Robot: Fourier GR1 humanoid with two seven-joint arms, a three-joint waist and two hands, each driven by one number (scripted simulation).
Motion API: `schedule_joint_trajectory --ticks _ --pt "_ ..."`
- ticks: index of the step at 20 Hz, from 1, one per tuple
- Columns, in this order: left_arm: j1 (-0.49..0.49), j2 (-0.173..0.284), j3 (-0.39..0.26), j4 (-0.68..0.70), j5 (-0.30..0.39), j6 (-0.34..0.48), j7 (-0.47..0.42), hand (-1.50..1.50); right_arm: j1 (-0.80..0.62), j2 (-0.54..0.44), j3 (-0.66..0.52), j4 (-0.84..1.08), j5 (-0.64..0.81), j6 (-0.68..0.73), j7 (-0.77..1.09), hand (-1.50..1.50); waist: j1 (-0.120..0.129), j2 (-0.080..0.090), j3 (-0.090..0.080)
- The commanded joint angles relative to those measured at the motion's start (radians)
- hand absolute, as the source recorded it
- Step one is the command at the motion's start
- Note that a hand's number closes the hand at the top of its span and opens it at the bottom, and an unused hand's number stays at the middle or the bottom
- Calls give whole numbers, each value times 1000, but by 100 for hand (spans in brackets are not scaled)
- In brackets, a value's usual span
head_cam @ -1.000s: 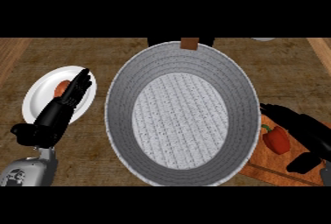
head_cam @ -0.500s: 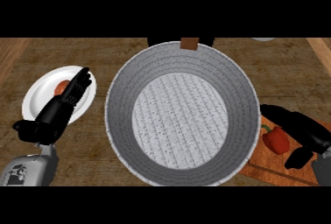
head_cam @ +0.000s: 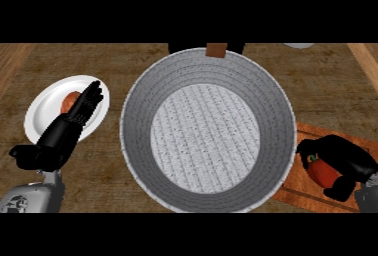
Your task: Pick the bell pepper from the cutting board and place it in the basket
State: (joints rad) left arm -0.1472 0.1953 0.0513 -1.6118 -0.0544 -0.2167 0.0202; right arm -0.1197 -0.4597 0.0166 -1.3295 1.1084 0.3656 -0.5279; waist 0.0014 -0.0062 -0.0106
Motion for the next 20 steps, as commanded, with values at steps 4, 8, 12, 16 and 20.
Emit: schedule_joint_trajectory --ticks 4,8,12,16,20 --pt "-17 19 33 19 24 -35 -8 0 46 0 48 2 83 -153 -82 150 -2 6 11" --pt "-1 -6 4 38 -24 3 -29 0 104 237 175 -221 155 -86 215 150 -22 -3 7" --pt "-23 -2 21 31 -9 9 15 0 166 440 288 -228 224 -102 364 150 -39 -16 6" --pt "-15 -6 16 27 -5 2 7 0 197 451 423 -326 224 -103 532 150 -22 -15 9" --pt "-9 1 29 30 4 -2 5 0 279 454 546 -420 94 -142 650 150 -26 -9 14"
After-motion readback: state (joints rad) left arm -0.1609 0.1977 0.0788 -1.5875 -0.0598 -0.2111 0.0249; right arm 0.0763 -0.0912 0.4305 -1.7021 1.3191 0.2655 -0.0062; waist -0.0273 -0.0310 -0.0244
